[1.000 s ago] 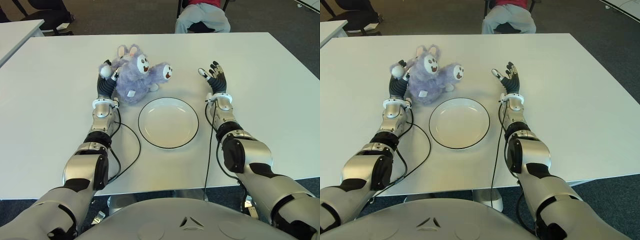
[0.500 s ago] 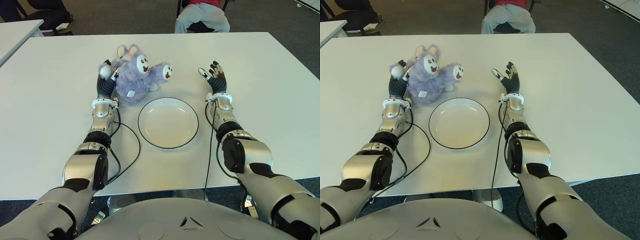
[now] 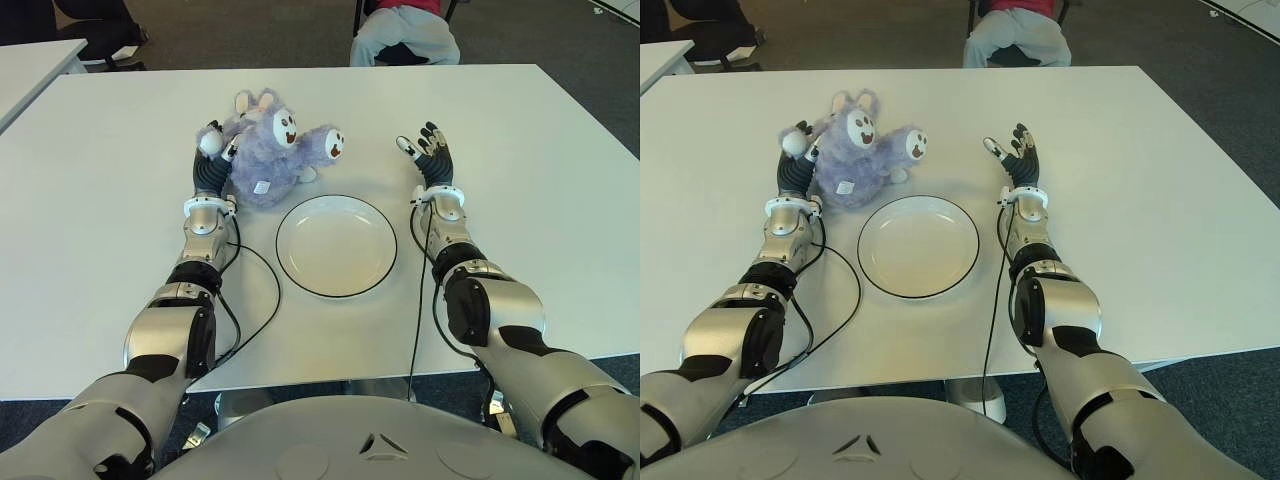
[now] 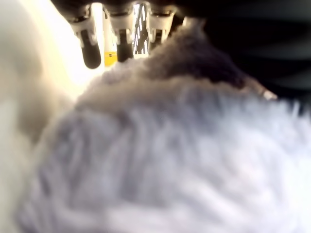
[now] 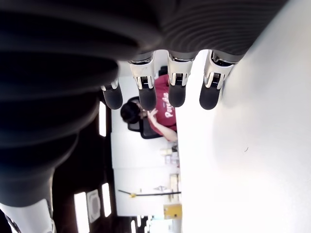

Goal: Put the doll into the plate.

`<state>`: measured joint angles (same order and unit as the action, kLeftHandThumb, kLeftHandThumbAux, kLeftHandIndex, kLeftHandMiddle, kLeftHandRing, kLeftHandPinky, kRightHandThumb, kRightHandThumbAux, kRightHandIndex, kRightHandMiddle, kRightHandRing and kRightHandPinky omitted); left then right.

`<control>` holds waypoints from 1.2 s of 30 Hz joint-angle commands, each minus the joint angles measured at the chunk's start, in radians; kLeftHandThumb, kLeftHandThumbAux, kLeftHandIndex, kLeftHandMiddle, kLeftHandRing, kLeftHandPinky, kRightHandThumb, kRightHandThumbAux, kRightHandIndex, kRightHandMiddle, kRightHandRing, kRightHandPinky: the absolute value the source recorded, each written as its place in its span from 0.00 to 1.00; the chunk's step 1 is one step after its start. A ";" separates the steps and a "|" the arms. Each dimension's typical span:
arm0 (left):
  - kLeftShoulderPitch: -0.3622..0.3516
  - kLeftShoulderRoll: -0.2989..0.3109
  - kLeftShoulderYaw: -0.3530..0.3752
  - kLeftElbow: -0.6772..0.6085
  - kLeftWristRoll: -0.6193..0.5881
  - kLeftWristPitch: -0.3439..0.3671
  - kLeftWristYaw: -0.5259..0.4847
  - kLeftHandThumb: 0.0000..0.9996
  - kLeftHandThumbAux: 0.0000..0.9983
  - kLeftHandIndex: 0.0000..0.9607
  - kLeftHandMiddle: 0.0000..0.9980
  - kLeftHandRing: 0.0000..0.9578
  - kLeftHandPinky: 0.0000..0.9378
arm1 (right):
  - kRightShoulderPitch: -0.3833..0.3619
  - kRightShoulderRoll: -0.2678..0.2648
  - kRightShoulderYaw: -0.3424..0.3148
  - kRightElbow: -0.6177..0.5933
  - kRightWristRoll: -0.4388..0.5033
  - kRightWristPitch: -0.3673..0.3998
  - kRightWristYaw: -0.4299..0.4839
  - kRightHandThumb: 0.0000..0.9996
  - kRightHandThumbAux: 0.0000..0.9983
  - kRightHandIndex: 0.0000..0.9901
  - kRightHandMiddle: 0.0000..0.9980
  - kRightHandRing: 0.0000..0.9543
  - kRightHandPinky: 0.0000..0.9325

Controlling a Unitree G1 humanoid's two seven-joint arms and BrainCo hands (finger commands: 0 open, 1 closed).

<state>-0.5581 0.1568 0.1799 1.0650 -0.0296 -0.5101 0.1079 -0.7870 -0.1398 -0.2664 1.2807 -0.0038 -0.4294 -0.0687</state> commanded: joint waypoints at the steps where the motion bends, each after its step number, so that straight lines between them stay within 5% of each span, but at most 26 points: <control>1: 0.095 -0.012 0.000 0.070 0.003 -0.008 -0.016 0.00 0.50 0.00 0.09 0.10 0.10 | 0.093 0.017 -0.002 0.052 0.004 0.047 -0.003 0.06 0.69 0.01 0.03 0.02 0.01; 36: 0.098 -0.017 0.001 0.073 0.005 -0.011 -0.005 0.00 0.49 0.00 0.08 0.09 0.10 | 0.096 0.017 0.006 0.052 0.000 0.040 0.010 0.05 0.68 0.01 0.03 0.02 0.01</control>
<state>-0.5628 0.1576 0.1824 1.0733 -0.0298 -0.5135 0.1078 -0.7861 -0.1414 -0.2607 1.2807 -0.0041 -0.4333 -0.0596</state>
